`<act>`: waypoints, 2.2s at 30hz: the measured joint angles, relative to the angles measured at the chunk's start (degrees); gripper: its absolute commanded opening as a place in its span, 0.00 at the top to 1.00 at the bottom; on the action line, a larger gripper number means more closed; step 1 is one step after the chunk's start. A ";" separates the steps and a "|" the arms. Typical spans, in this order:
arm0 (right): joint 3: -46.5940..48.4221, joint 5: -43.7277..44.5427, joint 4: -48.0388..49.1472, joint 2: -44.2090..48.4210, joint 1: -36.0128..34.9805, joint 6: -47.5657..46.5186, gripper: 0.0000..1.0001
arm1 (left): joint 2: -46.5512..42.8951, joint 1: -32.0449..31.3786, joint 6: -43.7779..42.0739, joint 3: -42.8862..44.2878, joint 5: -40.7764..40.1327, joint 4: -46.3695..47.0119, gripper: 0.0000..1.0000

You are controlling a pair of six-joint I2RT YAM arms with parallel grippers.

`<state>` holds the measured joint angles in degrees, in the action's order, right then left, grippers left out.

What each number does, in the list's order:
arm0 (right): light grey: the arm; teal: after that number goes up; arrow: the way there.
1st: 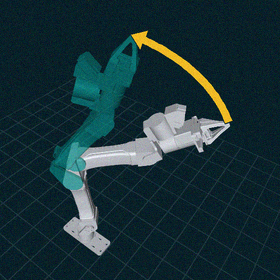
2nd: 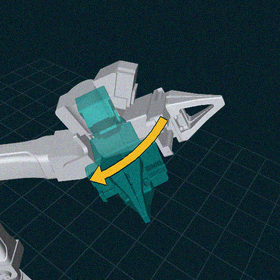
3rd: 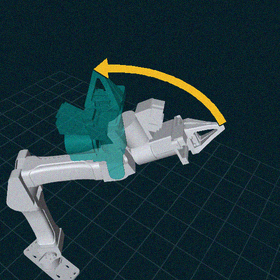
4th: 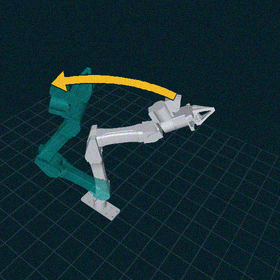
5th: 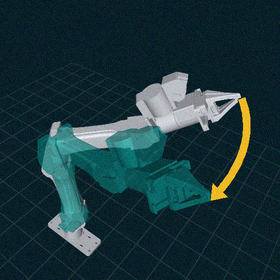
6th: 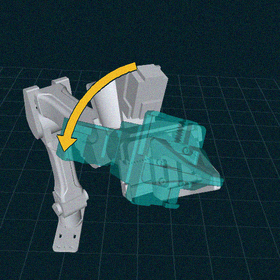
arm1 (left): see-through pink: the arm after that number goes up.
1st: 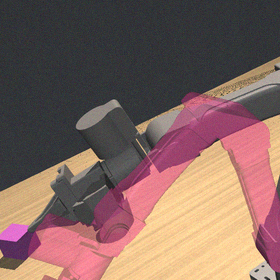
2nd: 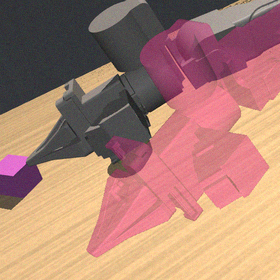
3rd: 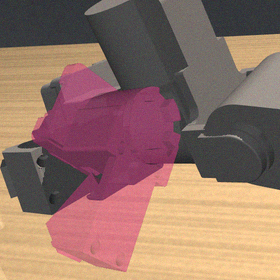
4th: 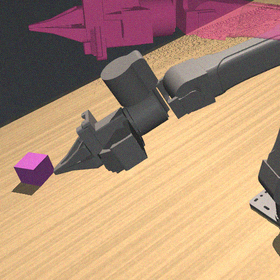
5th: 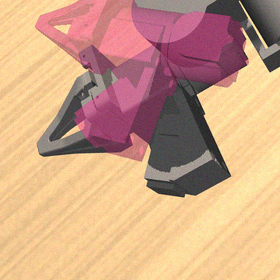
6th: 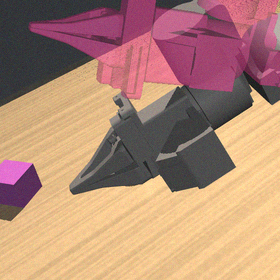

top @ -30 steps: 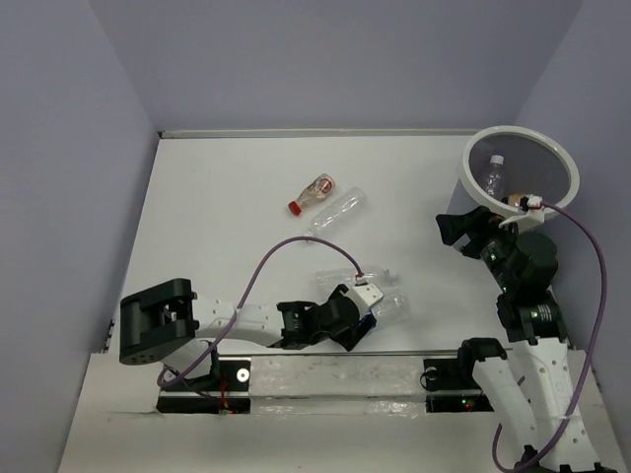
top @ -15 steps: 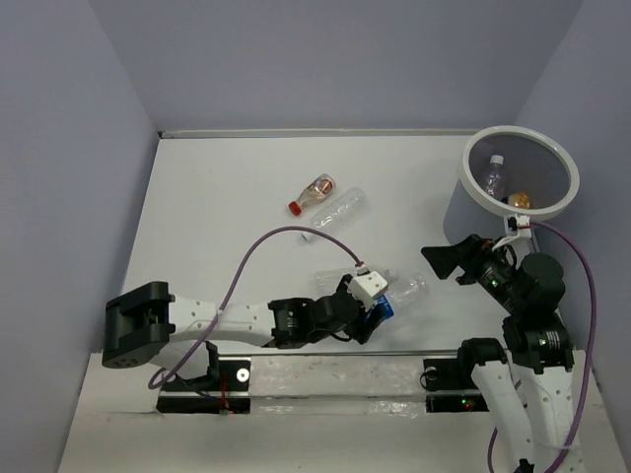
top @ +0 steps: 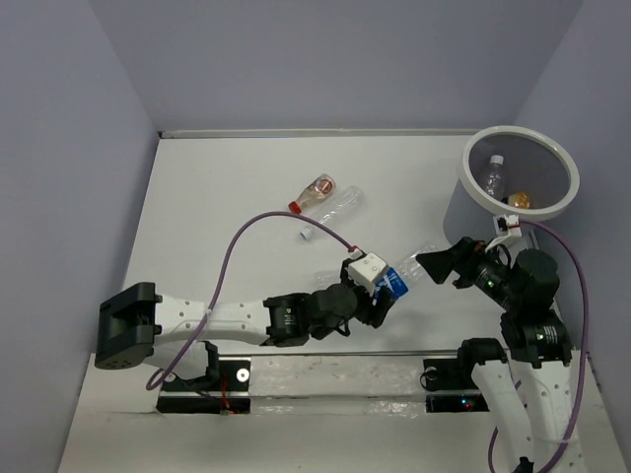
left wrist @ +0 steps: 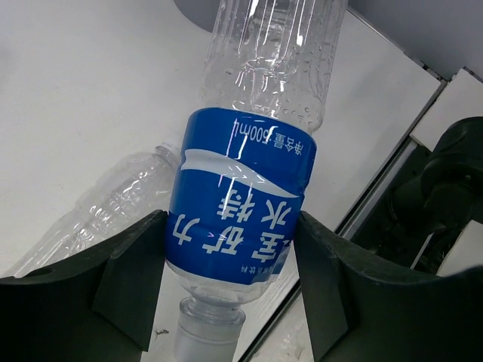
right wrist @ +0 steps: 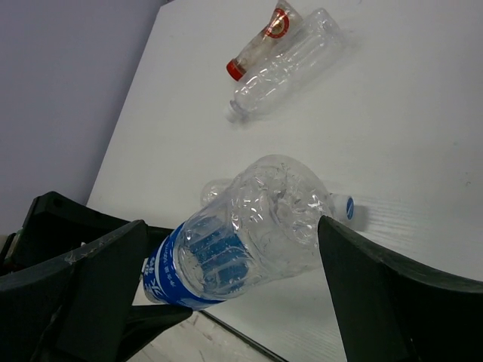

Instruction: Put the plastic bottles in the bin

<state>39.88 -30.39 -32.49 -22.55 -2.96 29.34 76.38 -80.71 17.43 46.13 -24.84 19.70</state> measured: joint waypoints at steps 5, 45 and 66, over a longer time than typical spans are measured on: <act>-2.23 -0.20 2.12 -1.46 0.00 0.63 0.00 | -1.07 -0.09 -0.52 -2.19 -1.55 2.82 0.52; 19.98 19.30 21.73 -17.84 -0.02 3.50 0.88 | -8.63 5.33 -3.80 -1.77 -9.77 -4.87 0.01; 22.21 72.22 26.58 -31.87 0.00 -18.12 0.30 | 8.57 16.65 -13.31 -1.75 1.40 -7.04 0.01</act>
<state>62.08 41.82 -5.91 -54.41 -2.96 11.22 84.95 -64.05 4.12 44.38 -23.44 12.67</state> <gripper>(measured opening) 0.642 0.989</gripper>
